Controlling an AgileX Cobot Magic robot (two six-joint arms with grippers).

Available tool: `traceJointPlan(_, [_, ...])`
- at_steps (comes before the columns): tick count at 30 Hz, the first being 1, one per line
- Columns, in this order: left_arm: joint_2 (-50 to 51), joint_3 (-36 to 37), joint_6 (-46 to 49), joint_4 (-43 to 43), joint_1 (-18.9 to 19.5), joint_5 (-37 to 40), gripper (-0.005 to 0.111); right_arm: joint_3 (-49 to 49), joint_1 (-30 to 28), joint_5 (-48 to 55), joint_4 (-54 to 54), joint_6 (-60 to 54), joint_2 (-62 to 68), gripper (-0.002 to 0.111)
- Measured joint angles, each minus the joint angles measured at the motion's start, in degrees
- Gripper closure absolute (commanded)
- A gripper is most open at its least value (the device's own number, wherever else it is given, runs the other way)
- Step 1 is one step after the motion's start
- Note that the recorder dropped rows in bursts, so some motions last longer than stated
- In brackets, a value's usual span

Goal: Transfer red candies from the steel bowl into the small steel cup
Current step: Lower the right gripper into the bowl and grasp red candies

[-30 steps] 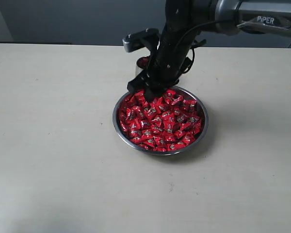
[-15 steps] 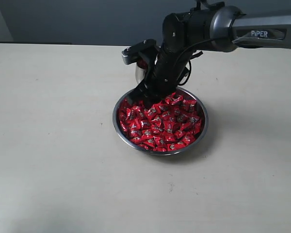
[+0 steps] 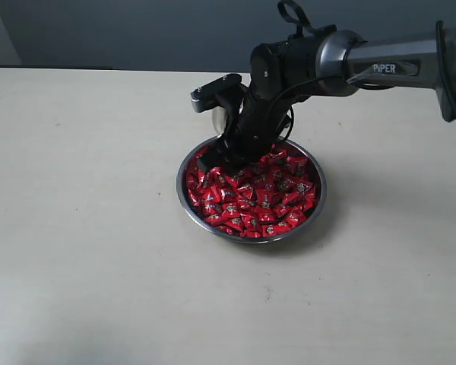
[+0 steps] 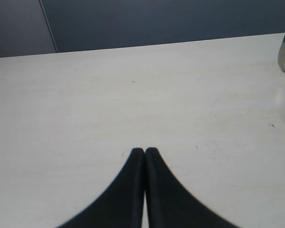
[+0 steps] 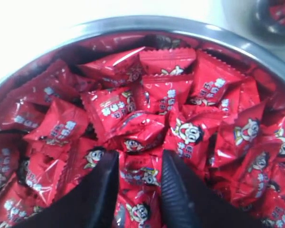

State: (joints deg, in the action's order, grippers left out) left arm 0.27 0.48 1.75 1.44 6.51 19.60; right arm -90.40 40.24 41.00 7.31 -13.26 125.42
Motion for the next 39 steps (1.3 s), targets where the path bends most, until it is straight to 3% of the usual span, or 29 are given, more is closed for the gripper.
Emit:
traceJointPlan(18, [0.0,0.0,0.0,0.0,0.0,0.0,0.106,0.0,0.0,0.4,-2.2,0.4,1.1,0.077])
traceJointPlan(21, [0.0,0.0,0.0,0.0,0.0,0.0,0.106,0.0,0.0,0.4,-2.1,0.3,1.1,0.096])
traceJointPlan(22, [0.0,0.0,0.0,0.0,0.0,0.0,0.106,0.0,0.0,0.4,-2.1,0.3,1.1,0.110])
traceJointPlan(35, [0.0,0.0,0.0,0.0,0.0,0.0,0.106,0.0,0.0,2.9,-2.5,0.2,-2.1,0.109])
traceJointPlan(39, [0.0,0.0,0.0,0.0,0.0,0.0,0.106,0.0,0.0,4.9,-2.5,0.2,-2.6,0.096])
